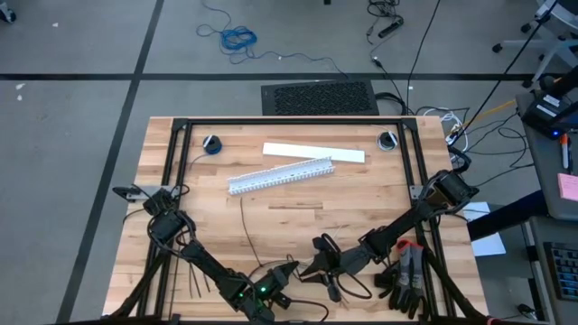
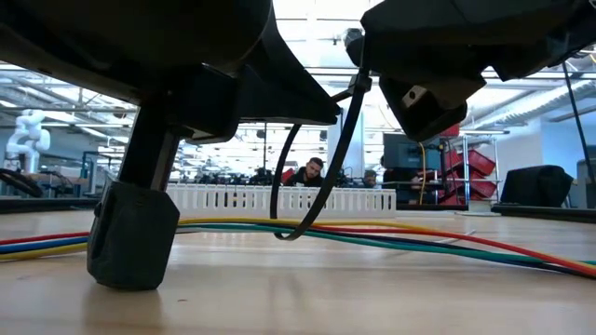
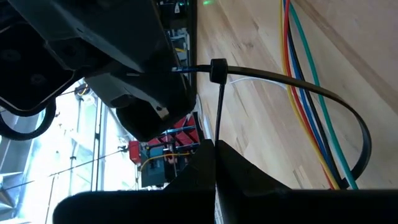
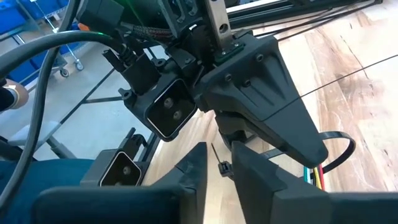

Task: Ziptie cables
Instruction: Wrap the colored loose cables with the black zip tie

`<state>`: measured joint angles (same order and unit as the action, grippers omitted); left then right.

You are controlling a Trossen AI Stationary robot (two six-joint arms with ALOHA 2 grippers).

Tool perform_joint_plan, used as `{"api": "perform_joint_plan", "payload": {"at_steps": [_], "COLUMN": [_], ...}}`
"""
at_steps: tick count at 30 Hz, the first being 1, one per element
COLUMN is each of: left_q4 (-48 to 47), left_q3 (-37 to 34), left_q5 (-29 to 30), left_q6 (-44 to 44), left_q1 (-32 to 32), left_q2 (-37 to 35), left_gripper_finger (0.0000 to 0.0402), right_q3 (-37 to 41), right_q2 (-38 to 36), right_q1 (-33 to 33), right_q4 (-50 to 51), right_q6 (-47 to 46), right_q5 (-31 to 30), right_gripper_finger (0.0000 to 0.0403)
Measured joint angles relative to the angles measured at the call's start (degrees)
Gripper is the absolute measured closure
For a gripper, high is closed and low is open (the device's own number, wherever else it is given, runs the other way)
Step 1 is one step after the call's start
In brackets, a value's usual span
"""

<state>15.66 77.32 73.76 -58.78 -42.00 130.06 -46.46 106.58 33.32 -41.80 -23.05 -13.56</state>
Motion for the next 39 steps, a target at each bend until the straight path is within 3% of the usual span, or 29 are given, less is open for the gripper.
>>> {"api": "perform_joint_plan", "payload": {"at_steps": [9, 15, 20, 26, 34, 39], "left_q4": [1.2, 1.5, 0.3, -0.3, -0.1, 0.2], "left_q3": [0.0, -0.1, -0.1, 0.0, 0.0, 0.0], "left_q5": [0.0, -0.1, -1.3, -3.0, -3.4, 0.3], "left_q6": [0.0, 0.1, 5.8, 7.3, 16.4, 27.0], "left_q1": [0.3, 0.3, 0.3, 0.2, 0.1, -0.8], "left_q2": [0.1, 0.1, 0.1, 0.0, -0.1, 0.0], "left_gripper_finger": [0.0402, 0.0398, 0.0389, 0.0388, 0.0386, 0.0386], "right_q3": [-0.1, -0.1, -0.1, -0.1, -0.1, -0.1], "right_q2": [2.7, 2.7, 2.5, 2.5, 2.5, 2.5], "right_q1": [-1.5, -0.9, 0.5, 0.8, 1.5, 2.4], "right_q4": [-1.1, -2.9, -3.5, -4.1, -3.5, -2.1], "right_q6": [-1.3, 1.3, 3.9, 4.3, 4.1, 4.1], "right_q5": [2.7, -1.8, -8.3, -10.7, -11.0, -14.2], "right_gripper_finger": [0.0401, 0.0403, 0.0403, 0.0403, 0.0403, 0.0403]}}
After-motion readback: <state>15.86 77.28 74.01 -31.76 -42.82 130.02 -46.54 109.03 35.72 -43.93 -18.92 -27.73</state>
